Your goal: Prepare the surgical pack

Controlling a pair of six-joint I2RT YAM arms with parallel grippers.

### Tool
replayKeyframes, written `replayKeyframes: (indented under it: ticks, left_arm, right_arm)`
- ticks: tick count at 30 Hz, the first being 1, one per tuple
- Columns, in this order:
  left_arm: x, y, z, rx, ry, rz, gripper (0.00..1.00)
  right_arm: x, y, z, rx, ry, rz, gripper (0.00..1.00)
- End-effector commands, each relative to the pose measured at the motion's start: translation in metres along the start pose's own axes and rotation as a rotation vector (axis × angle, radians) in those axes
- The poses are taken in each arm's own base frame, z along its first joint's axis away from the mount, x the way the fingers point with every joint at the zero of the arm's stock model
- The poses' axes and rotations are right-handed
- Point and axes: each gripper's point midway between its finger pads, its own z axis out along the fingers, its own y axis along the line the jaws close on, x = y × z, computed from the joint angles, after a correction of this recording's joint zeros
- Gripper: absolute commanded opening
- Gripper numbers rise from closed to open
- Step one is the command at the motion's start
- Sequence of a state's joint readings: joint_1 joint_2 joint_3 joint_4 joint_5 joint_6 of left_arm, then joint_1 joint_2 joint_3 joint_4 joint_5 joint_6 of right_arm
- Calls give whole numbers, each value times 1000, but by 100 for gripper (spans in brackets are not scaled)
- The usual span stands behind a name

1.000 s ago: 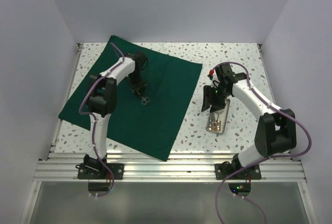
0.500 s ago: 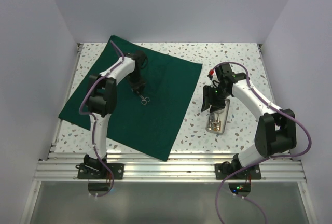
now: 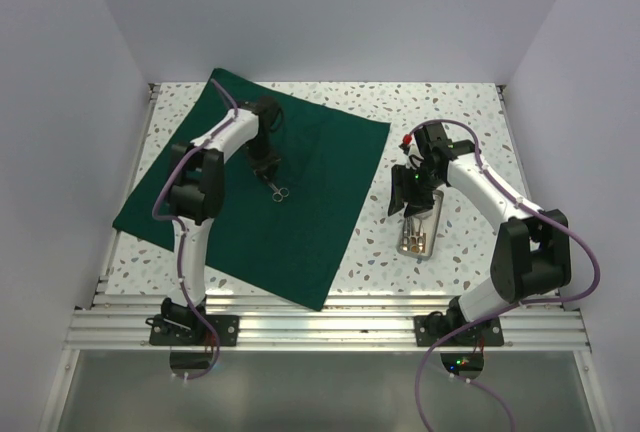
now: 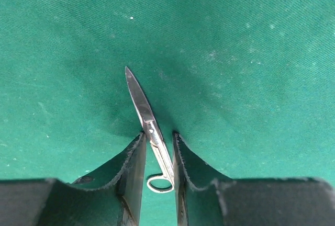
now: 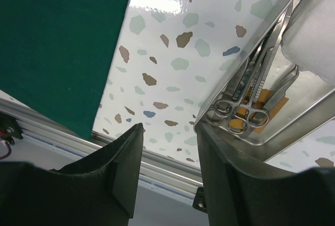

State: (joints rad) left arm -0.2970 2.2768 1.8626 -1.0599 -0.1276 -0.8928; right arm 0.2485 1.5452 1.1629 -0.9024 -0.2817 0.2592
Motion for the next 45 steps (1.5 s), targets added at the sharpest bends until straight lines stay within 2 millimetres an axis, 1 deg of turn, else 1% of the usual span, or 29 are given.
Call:
replayKeyframes:
  ticks: [1,3,6,7,8,10,13,14,16,17,19,20,22,23,24,25,27,28,30,31,32,34,35,37,39,40,41,42,45]
  left_arm:
    - [-12,8,22,-41,-25,22,27]
    - [-11,8,25,-39,-16,32,23]
    - [-9,7,25,-26,-11,53,10]
    - [-10,6,24,-20,-15,58,3]
    - [-11,6,18,-9,-23,59,0]
    - [-12,5,13,4,-34,67,0]
    - [-15,4,-4,30,-64,79,0]
    - [-18,3,-15,50,-83,79,0]
    - [-17,-1,-24,83,-96,93,0]
    - [-19,-3,-36,110,-112,97,0]
    - [-13,-10,-44,147,-115,129,0]
    - [-12,-12,-55,169,-131,140,0]
    - [0,-21,-59,218,-124,183,0]
    - [4,-24,-68,250,-133,198,0]
    - [17,-25,-66,273,-100,215,0]
    - [23,-33,-74,320,-108,242,0]
    - [39,-41,-77,384,-77,277,0]
    - [46,-46,-85,415,-77,294,0]
    - [59,-50,-90,456,-60,323,0]
    - [61,-52,-99,486,-70,332,0]
    - [66,-54,-102,505,-60,345,0]
    - [72,-58,-114,545,-67,374,0]
    - [75,-57,-115,548,-62,380,0]
    - [79,-54,-116,544,-59,388,0]
    - [81,-49,-113,524,-48,392,0]
    - [82,-50,-113,530,-44,396,0]
    - [85,-49,-112,536,-36,399,0]
    - [87,-53,-116,562,-29,401,0]
    - [94,-54,-123,587,-17,410,0]
  right_arm:
    - [-14,10,-7,-34,-38,-23,49]
    - [-14,10,-5,-34,-35,-22,49]
    - [-14,10,-5,-34,-30,-24,49]
    - [-15,11,-5,-34,-31,-22,49]
    - [-16,12,-5,-35,-33,-28,49]
    - [-17,14,-5,-35,-27,-32,49]
    - [-20,18,-5,-38,-24,-39,49]
    - [-20,19,-5,-42,-23,-41,49]
    - [-21,25,-3,-52,-11,-44,49]
    - [-20,31,-2,-76,-2,-41,49]
    - [-21,38,0,-112,2,-30,50]
    - [-22,41,0,-127,-3,-28,50]
    - [-26,51,-1,-182,-16,-18,50]
    - [-28,55,-1,-203,-21,-16,51]
    - [-32,67,-3,-267,-29,-14,51]
    - [-32,72,-2,-293,-29,-8,52]
    - [-37,86,1,-371,-44,13,54]
    - [-37,95,-1,-425,-41,16,54]
    - [-41,109,3,-469,-50,12,57]
    - [-39,117,3,-504,-36,2,58]
    - [-40,129,5,-534,-39,-11,59]
    - [-41,141,8,-570,-30,-23,60]
    - [-42,151,9,-585,-40,-41,61]
    - [-45,157,14,-582,-44,-39,61]
    - [-49,168,13,-616,-51,-41,62]
    - [-49,172,16,-627,-42,-43,63]
    - [-44,183,16,-652,-23,-62,64]
    - [-46,189,16,-657,-25,-73,65]
    - [-42,205,26,-667,-20,-99,66]
